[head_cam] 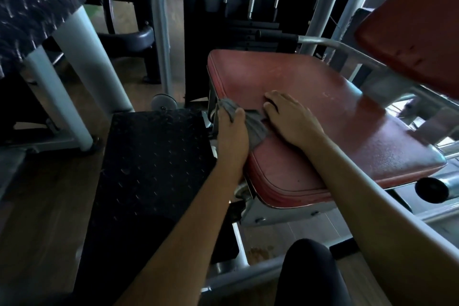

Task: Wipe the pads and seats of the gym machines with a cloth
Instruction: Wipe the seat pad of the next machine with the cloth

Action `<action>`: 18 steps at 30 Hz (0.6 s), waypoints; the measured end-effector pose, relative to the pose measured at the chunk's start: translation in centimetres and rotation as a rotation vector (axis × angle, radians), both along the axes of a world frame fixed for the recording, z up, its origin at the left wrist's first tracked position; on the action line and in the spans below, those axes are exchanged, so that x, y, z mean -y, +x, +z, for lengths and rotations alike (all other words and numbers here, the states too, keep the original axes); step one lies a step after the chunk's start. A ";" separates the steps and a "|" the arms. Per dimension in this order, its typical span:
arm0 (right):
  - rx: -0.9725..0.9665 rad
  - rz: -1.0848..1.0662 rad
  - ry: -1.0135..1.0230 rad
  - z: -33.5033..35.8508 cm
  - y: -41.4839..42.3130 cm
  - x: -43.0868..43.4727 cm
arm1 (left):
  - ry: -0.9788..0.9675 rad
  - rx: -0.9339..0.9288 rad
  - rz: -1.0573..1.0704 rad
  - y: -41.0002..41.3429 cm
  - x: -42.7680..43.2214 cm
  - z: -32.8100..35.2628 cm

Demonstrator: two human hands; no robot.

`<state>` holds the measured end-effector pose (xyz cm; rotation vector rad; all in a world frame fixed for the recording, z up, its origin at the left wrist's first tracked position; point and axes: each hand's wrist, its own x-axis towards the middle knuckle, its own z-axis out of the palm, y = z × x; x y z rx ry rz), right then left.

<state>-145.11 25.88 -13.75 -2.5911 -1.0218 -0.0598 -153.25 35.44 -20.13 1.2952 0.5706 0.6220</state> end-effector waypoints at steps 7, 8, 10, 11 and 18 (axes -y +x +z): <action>-0.018 0.003 0.017 0.1 0.0 0.1 | -0.035 0.002 -0.015 -0.8 0.2 0.2; -0.025 0.006 0.006 0.1 0.1 0.1 | -0.033 0.022 -0.032 -2.0 1.6 -0.3; -0.036 0.022 -0.016 0.3 0.1 0.5 | -0.041 0.055 -0.069 -3.4 3.0 -1.0; -0.039 0.035 -0.021 0.3 0.0 0.8 | -0.028 0.056 -0.064 -3.3 3.0 -1.2; -0.035 0.059 0.014 0.3 -0.5 2.9 | -0.061 0.031 0.008 1.3 -2.0 0.3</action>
